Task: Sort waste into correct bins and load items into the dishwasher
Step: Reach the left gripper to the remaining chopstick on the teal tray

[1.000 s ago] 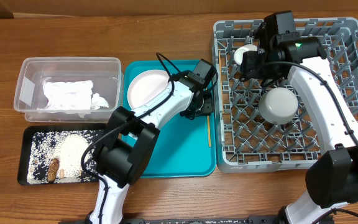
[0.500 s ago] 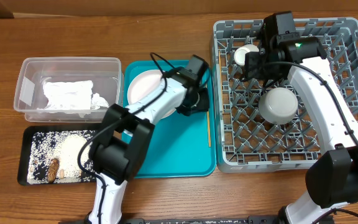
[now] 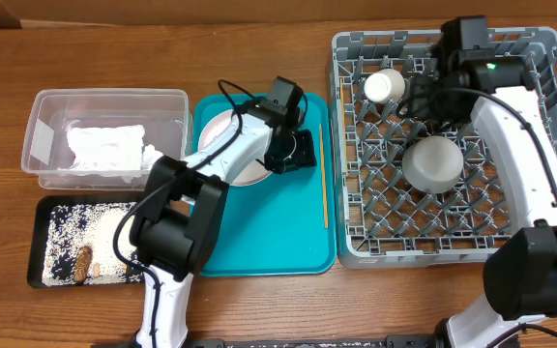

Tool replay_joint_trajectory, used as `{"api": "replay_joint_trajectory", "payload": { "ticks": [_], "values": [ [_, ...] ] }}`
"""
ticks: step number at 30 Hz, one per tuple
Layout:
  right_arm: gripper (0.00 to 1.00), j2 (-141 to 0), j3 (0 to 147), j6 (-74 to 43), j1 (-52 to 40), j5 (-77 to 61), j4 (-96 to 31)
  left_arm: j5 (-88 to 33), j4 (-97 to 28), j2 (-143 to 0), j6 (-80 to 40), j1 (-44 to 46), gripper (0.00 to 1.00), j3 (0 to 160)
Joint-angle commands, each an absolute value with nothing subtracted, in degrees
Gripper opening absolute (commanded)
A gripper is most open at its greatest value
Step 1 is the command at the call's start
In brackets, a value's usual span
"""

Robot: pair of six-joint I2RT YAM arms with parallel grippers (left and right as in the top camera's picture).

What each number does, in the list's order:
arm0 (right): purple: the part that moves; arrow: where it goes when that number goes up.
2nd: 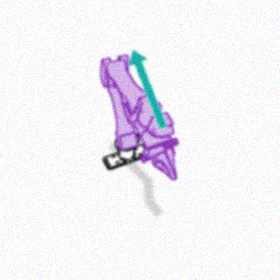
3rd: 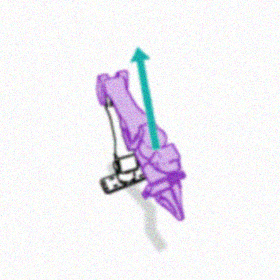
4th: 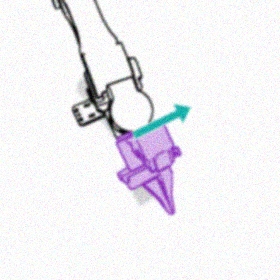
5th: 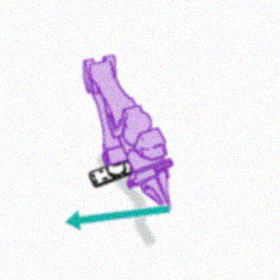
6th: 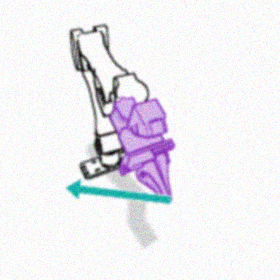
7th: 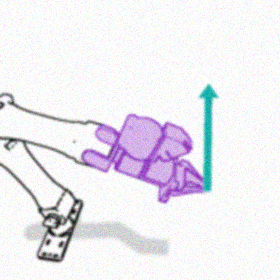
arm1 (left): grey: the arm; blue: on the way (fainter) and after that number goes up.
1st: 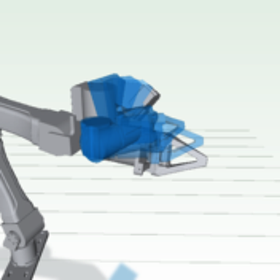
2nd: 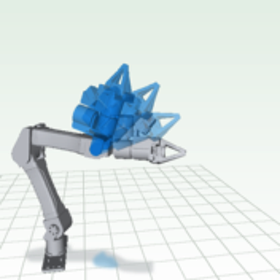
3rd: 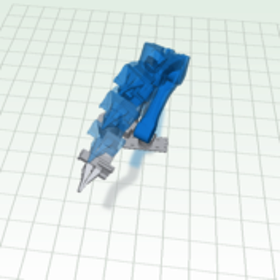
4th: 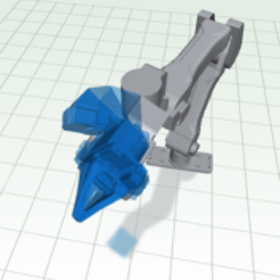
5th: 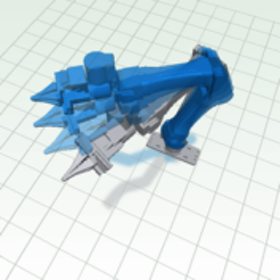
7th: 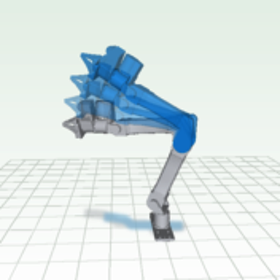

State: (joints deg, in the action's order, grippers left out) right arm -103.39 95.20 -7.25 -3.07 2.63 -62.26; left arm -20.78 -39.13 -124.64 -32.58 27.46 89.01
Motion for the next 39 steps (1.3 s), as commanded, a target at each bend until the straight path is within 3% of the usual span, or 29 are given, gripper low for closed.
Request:
{"api": "replay_joint_trajectory", "payload": {
  "ticks": [1,9,10,11,16,39],
  "values": [
    [0.63,-101.58,96.88,-7.46,-1.45,3.36,-62.30,-16.14,-39.70,-128.95,-31.29,29.63,0.45,86.72],
    [0.63,-101.58,96.88,-7.44,-0.56,3.36,-62.30,-15.86,-39.77,-131.66,-32.82,31.38,0.45,86.72],
    [0.63,-101.58,96.88,-7.44,-0.56,3.38,-62.30,-15.86,-39.79,-131.94,-33.04,31.44,0.42,86.72],
    [0.63,-101.58,96.88,-7.44,-0.56,3.36,-62.30,-15.90,-39.79,-132.38,-33.06,31.53,0.34,86.72],
    [0.63,-101.58,96.88,-7.44,-0.56,3.38,-62.30,-15.84,-40.03,-132.60,-33.01,31.75,0.25,86.74],
    [0.62,-101.58,96.88,-7.44,-0.56,3.38,-62.70,-0.38,-50.24,-132.53,-33.41,36.34,0.43,90.91]
  ]
}}
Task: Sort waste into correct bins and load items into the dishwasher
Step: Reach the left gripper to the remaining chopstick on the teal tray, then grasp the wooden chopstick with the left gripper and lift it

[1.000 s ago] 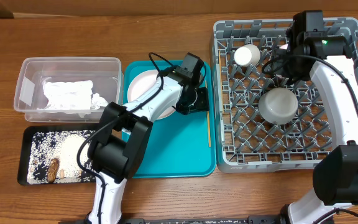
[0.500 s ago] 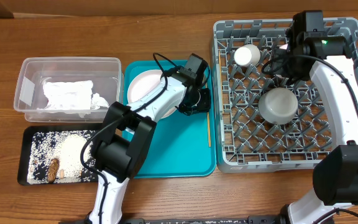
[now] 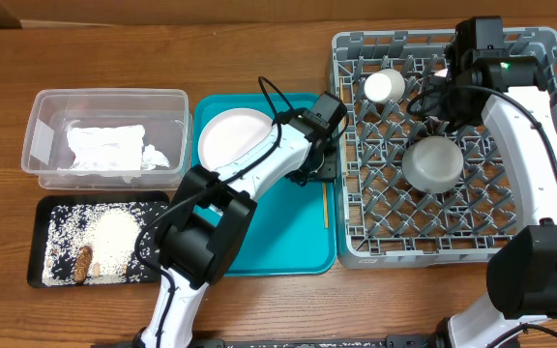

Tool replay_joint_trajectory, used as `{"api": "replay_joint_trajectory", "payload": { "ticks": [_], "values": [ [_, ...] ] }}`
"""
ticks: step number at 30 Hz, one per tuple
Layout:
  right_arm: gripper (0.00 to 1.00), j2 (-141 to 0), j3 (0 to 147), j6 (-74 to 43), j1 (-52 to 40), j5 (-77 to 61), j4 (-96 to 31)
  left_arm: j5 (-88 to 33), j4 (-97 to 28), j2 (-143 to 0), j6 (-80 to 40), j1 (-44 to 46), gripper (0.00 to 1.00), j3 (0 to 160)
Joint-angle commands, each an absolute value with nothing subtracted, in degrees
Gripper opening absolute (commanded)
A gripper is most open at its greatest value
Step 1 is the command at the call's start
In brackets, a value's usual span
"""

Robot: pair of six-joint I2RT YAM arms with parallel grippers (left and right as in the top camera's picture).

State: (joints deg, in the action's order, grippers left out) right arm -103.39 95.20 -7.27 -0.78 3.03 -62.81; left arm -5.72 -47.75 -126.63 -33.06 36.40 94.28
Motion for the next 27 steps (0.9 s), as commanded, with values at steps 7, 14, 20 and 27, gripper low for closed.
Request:
{"api": "replay_joint_trajectory", "payload": {
  "ticks": [7,14,20,27],
  "values": [
    [0.63,-101.58,96.88,-7.44,-0.56,3.36,-62.74,3.68,-54.74,-132.53,-33.36,36.36,0.43,92.90],
    [0.63,-101.58,96.88,-7.44,-0.56,3.36,-62.74,5.85,-58.50,-132.53,-32.69,36.36,0.44,97.06],
    [0.62,-101.58,96.88,-7.42,-0.56,3.38,-63.57,-0.69,-54.96,-132.64,-32.12,36.42,0.31,97.14],
    [0.69,-101.58,96.88,-7.42,-0.56,3.38,-63.55,-0.64,-55.07,-132.66,-32.12,36.40,0.09,97.14]
  ]
}}
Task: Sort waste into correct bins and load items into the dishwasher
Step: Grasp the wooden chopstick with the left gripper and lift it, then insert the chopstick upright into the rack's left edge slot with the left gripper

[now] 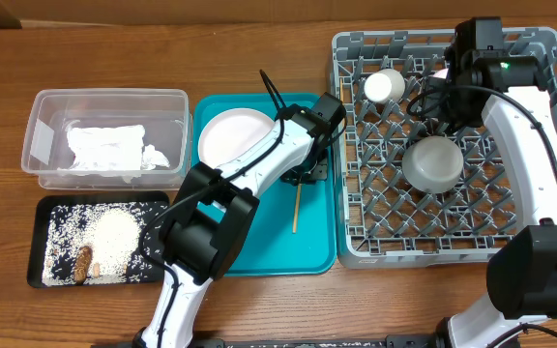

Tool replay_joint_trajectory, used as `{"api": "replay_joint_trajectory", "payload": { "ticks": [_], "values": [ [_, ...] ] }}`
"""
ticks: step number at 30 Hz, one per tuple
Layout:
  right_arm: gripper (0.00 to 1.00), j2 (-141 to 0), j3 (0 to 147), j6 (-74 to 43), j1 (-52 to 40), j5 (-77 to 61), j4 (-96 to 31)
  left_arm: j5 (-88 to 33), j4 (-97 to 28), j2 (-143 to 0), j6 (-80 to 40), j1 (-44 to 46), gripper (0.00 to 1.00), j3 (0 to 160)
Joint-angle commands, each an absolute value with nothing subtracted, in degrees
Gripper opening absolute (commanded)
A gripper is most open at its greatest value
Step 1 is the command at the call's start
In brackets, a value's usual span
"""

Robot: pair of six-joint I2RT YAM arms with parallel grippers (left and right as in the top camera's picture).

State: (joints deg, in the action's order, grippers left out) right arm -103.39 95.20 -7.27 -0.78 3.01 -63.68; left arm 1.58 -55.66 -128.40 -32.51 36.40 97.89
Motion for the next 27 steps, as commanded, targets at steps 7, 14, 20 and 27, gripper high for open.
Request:
{"api": "replay_joint_trajectory", "payload": {
  "ticks": [7,14,20,27],
  "values": [
    [0.89,-101.58,96.86,-7.42,-0.56,3.38,-63.57,-0.73,-55.18,-132.42,-32.12,36.40,0.04,97.89],
    [0.90,-101.58,96.86,-7.42,-0.56,3.38,-63.57,-1.08,-58.59,-128.20,-32.16,36.32,0.04,106.04],
    [0.93,-101.58,96.84,-7.42,-0.56,3.40,-63.55,-2.94,-59.42,-122.91,-32.38,36.25,0.04,114.78],
    [0.94,-101.58,96.84,-7.42,-0.56,3.40,-63.37,-8.80,-54.83,-122.06,-33.45,36.27,0.04,118.34]
  ]
}}
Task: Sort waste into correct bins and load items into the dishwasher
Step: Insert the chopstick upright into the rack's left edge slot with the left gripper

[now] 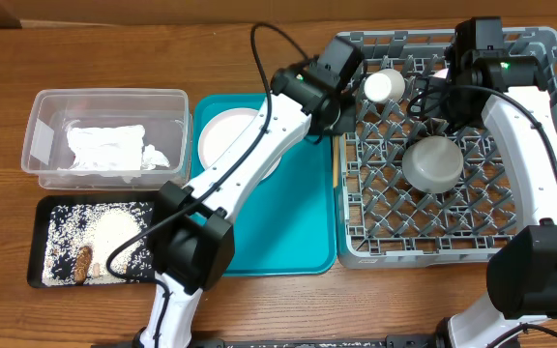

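Note:
My left gripper (339, 114) is raised over the gap between the teal tray (288, 242) and the grey dishwasher rack (540, 246). It is shut on a wooden chopstick (334, 172), which hangs down below it along the rack's left wall. A white plate (222, 135) lies at the back of the tray, partly under the left arm. In the rack sit a white cup (385, 85) on its side and an upturned white bowl (433, 162). My right gripper (431, 97) hovers between cup and bowl; its fingers are too dark to read.
A clear plastic bin (42, 106) at the left holds crumpled white paper (109, 147). In front of it a black tray (51, 217) carries rice and a brown food scrap (85, 263). The right arm spans the rack's right side.
The left gripper has gone from low over the tray's right part to high at the rack's left edge. The chopstick, then slanted over the tray, now hangs upright beside the rack.
At first the left gripper was by the plate and the chopstick lay along the tray's right edge. Then the gripper was down on the chopstick, then the stick was slanted inward on the tray. Now it is lifted at the rack. The right arm hardly moved.

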Tool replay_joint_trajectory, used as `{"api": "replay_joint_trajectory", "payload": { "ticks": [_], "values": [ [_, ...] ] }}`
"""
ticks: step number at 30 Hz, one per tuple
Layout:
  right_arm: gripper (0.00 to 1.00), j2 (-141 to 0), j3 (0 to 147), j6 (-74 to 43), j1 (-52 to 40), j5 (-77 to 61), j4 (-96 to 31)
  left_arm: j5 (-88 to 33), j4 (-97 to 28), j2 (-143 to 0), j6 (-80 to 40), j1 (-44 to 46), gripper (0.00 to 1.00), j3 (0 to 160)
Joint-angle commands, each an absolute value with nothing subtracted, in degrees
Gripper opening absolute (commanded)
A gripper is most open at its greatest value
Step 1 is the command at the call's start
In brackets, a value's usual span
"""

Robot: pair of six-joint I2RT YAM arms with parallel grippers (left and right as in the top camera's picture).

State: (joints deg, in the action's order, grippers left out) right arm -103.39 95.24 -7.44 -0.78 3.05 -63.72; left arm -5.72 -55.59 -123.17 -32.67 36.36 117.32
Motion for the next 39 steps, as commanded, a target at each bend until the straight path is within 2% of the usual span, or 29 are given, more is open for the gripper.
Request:
{"api": "replay_joint_trajectory", "payload": {
  "ticks": [1,22,24,25,26,30,36,38,39],
  "values": [
    [0.94,-101.58,96.84,-7.42,-0.56,3.40,-63.35,-8.82,-53.93,-122.08,-33.69,36.25,0.04,118.34],
    [0.94,-101.58,96.84,-7.42,-0.56,3.38,-63.44,-7.09,-48.75,-124.40,-39.46,37.21,0.05,117.34],
    [0.94,-101.58,96.84,-7.42,-0.56,3.38,-63.44,-7.09,-48.53,-124.40,-39.44,37.19,0.17,117.34],
    [0.94,-101.58,96.84,-7.44,-0.56,3.38,-63.44,-7.11,-48.12,-124.40,-39.42,37.19,0.30,117.34],
    [0.94,-101.58,96.84,-7.42,-0.56,3.38,-63.44,-7.18,-47.68,-124.40,-39.42,37.21,0.39,117.34],
    [0.94,-101.58,96.84,-7.42,-0.56,3.38,-63.53,-8.62,-45.74,-124.40,-39.44,37.21,0.60,117.34],
    [0.95,-101.58,96.84,-7.44,-0.56,1.23,-63.81,-8.62,-45.39,-123.90,-37.04,35.11,0.60,119.39],
    [0.95,-101.58,96.84,-7.44,-0.58,-4.69,-63.55,-8.60,-46.37,-122.80,-35.68,33.32,0.60,120.55],
    [0.95,-101.58,96.84,-7.40,-0.62,-14.72,-62.61,-8.62,-47.83,-121.30,-35.05,30.41,0.60,121.97]
  ]
}}
